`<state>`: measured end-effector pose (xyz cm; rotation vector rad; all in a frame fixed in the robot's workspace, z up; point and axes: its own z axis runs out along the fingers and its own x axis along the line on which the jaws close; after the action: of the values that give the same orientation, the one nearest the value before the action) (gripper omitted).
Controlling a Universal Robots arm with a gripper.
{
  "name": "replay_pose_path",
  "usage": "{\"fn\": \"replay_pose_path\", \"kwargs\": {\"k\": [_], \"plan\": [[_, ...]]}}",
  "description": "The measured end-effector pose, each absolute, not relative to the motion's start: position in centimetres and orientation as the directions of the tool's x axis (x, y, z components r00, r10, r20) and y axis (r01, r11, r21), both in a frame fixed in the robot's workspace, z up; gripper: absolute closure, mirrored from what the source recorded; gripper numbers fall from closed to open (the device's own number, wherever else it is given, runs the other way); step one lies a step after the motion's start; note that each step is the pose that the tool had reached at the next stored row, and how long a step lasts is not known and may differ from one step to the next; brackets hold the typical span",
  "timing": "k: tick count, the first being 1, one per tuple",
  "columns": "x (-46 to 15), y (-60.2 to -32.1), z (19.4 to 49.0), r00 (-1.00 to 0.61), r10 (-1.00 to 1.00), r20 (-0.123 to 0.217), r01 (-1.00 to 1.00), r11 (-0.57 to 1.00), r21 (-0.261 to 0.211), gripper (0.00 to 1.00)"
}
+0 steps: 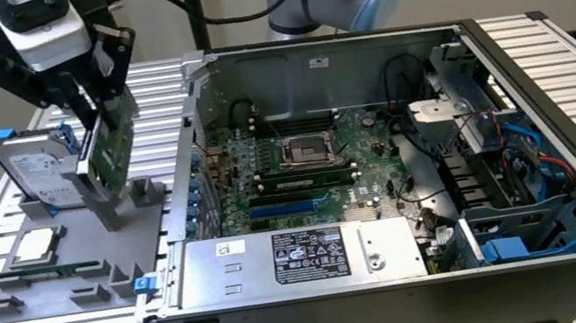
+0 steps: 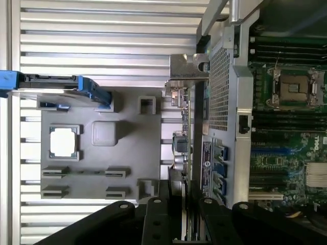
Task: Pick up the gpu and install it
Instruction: 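Pick up the gpu and move the gpu toward the slot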
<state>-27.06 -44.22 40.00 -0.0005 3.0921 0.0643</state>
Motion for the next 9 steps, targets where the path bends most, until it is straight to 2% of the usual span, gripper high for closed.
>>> {"fn": "replay_pose_path", "kwargs": {"k": [9], "plan": [[-23.0, -44.2, 44.0, -0.999, 0.001, -0.04, -0.001, 0.999, 0.042, 0.73]]}}
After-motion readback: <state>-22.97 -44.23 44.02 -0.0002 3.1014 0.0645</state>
